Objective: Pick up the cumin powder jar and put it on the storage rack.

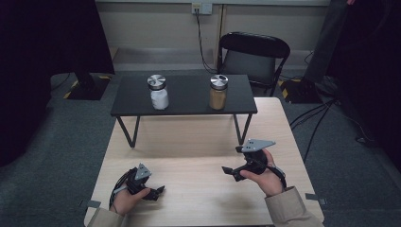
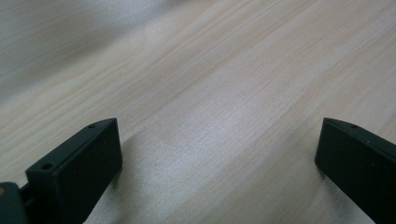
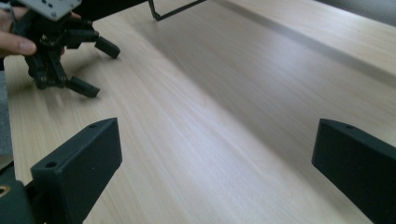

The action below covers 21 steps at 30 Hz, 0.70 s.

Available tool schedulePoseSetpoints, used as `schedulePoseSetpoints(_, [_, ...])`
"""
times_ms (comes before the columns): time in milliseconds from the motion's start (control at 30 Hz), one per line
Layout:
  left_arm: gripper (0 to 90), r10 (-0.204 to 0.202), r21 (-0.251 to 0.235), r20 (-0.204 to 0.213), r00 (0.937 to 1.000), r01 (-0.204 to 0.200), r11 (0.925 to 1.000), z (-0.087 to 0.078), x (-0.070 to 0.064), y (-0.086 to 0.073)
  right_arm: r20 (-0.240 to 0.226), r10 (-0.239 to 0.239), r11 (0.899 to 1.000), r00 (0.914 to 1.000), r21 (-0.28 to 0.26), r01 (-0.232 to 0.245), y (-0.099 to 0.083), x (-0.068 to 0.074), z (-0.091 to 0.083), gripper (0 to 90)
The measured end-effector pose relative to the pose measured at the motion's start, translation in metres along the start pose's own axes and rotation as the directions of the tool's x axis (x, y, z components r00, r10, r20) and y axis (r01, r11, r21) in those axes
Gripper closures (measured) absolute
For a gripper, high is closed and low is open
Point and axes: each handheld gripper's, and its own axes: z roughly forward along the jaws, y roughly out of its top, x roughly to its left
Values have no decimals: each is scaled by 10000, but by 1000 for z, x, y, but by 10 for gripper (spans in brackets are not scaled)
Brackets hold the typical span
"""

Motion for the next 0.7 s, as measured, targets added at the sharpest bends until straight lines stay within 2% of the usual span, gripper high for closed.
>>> schedulePoseSetpoints(300, [0, -1, -6, 2, 10000, 1, 10000, 0, 0, 0, -135, -42, 10000, 9999, -22, 42, -22, 1, 4, 7])
schedulePoseSetpoints(467, [0, -2, -3, 0, 10000, 2, 10000, 0, 0, 0, -248, -133, 9998, 9996, 161, 137, -34, 2, 8, 6])
schedulePoseSetpoints(700, [0, 7, -2, 2, 10000, -7, 10000, 0, 0, 0, -207, 46, 9999, 9998, 163, -42, -48, 0, 9, 7])
